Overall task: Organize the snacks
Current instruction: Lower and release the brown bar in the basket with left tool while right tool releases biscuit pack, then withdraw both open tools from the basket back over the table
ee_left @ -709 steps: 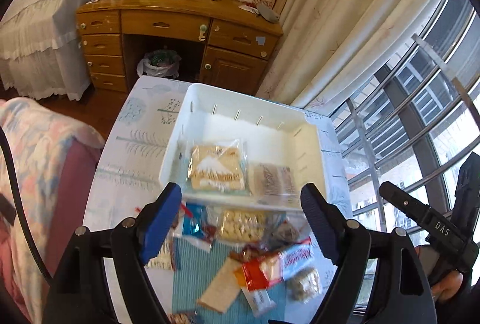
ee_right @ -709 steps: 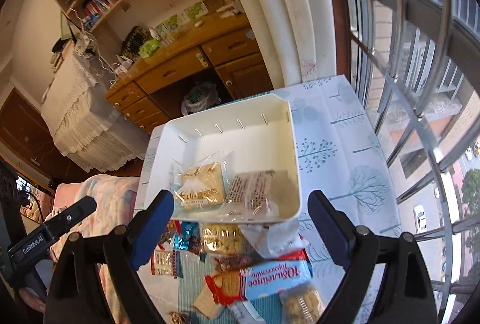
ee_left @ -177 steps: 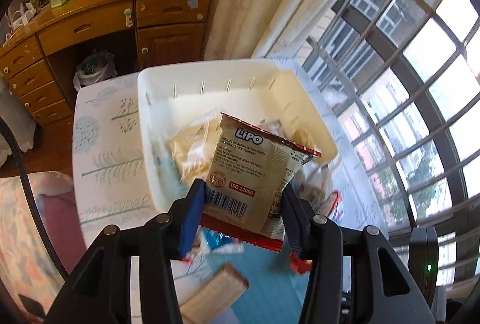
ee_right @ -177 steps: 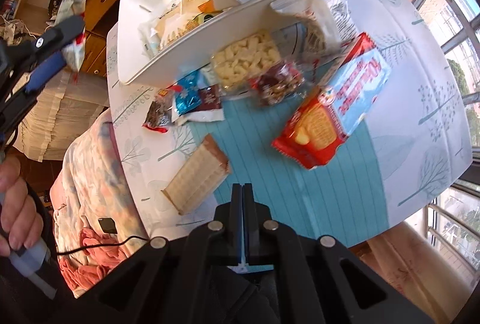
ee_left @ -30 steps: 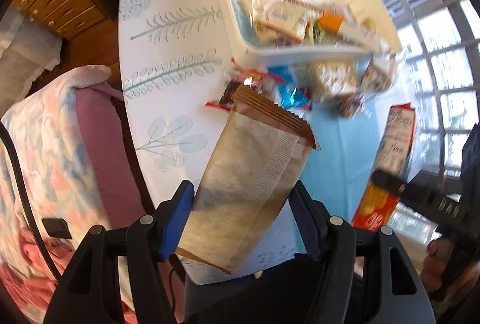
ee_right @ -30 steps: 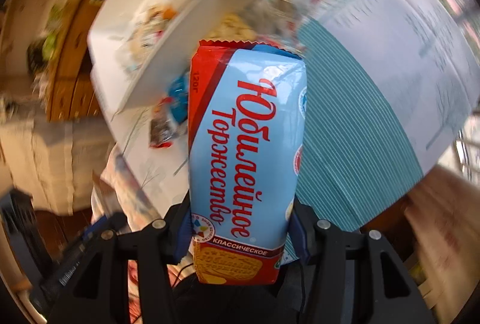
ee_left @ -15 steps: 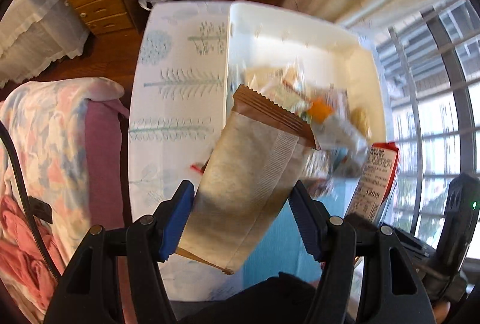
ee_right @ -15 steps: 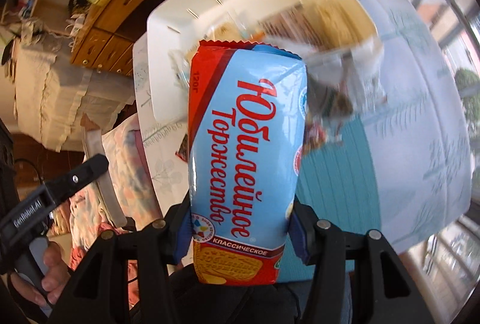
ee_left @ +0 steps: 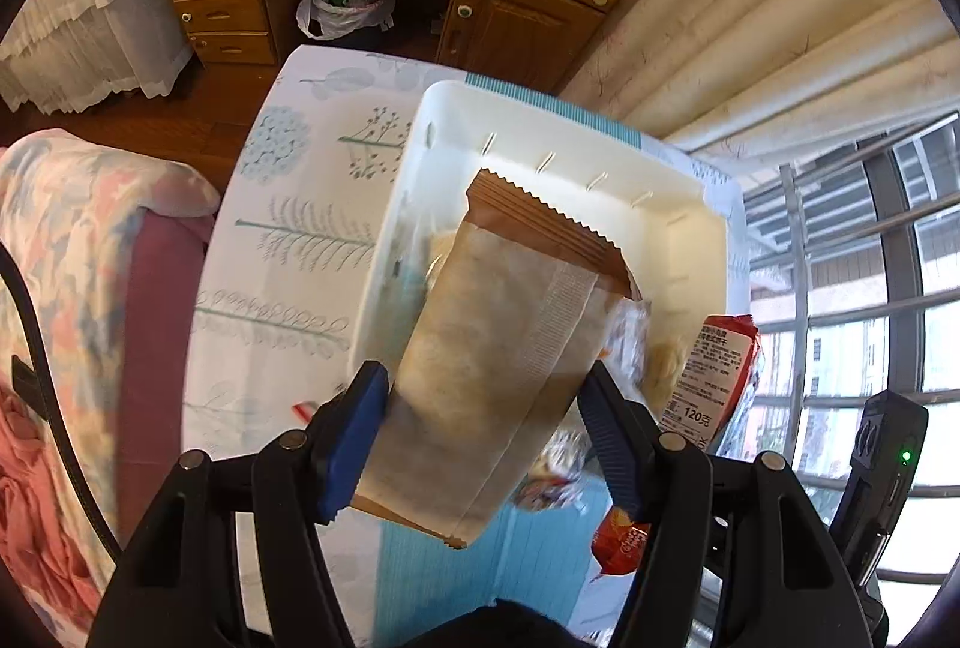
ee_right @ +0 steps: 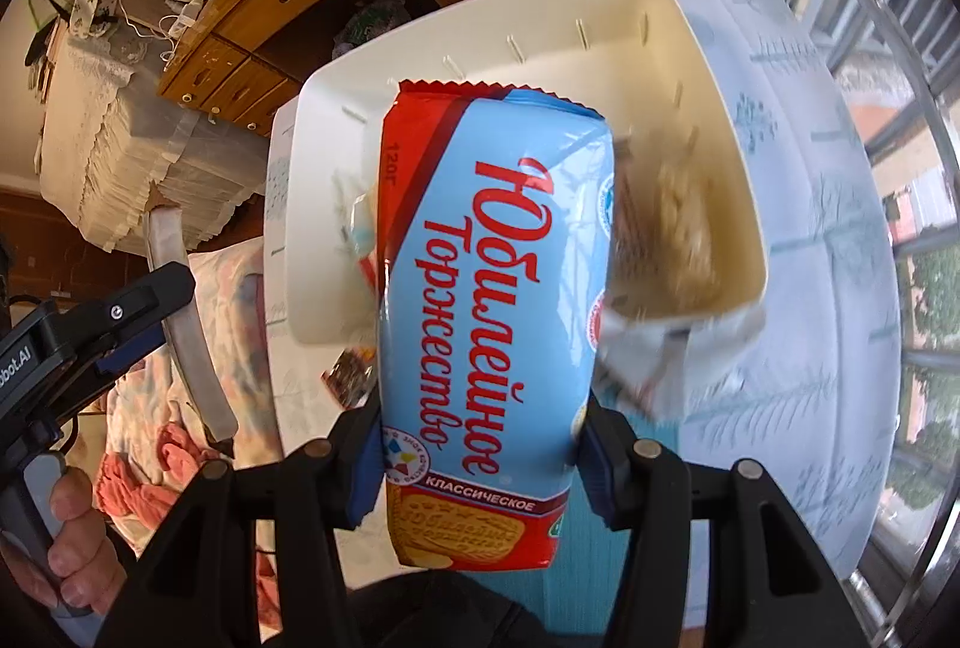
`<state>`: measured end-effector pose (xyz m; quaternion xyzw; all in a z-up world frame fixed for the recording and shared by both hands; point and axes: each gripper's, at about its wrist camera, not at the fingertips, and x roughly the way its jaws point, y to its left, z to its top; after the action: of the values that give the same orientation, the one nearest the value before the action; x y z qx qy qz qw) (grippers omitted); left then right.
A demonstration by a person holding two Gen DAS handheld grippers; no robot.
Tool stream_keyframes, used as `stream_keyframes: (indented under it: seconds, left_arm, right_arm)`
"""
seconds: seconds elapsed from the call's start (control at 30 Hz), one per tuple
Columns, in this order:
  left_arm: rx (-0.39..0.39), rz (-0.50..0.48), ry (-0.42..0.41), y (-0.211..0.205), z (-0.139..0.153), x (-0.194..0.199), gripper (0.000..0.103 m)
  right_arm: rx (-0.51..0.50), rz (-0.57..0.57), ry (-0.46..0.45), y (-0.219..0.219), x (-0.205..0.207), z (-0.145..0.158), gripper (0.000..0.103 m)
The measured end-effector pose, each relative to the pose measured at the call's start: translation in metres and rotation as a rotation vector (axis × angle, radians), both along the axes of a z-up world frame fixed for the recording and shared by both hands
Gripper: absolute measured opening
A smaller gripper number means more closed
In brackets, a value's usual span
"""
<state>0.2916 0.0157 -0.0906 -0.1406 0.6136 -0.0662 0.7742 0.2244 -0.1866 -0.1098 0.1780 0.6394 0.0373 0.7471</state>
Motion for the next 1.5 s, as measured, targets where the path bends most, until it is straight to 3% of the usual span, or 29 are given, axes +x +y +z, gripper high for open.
stream_keyframes:
  seconds: [0.17, 0.53, 0.57, 0.67, 0.83, 1.5]
  left_arm:
    - [-0.023, 0.025, 0.008, -0.009, -0.012, 0.012, 0.064]
    - [-0.012, 0.033, -0.002, -0.017, -0.024, 0.030, 0.065]
    - [-0.012, 0.035, -0.002, -0.018, -0.024, 0.030, 0.066]
    - [-0.014, 0.053, -0.001, -0.016, -0.024, 0.030, 0.082]
    - [-0.006, 0.071, 0.005, -0.014, -0.021, 0.025, 0.082]
    - [-0.054, 0.042, -0.004, 0.014, 0.005, -0.051, 0.083]
  right_arm:
    - [-0.054, 0.027, -0.042, -0.006, 0.024, -0.004, 0.054]
    - [-0.060, 0.027, -0.046, -0.013, 0.055, -0.032, 0.054]
    - [-0.058, 0.027, -0.042, -0.014, 0.056, -0.033, 0.056]
    - [-0.054, 0.000, -0.022, -0.020, 0.057, -0.037, 0.060]
    - [-0.040, -0.003, -0.057, -0.024, 0.052, -0.027, 0.072]
    - [-0.026, -0.056, -0.113, -0.008, -0.011, 0.006, 0.077]
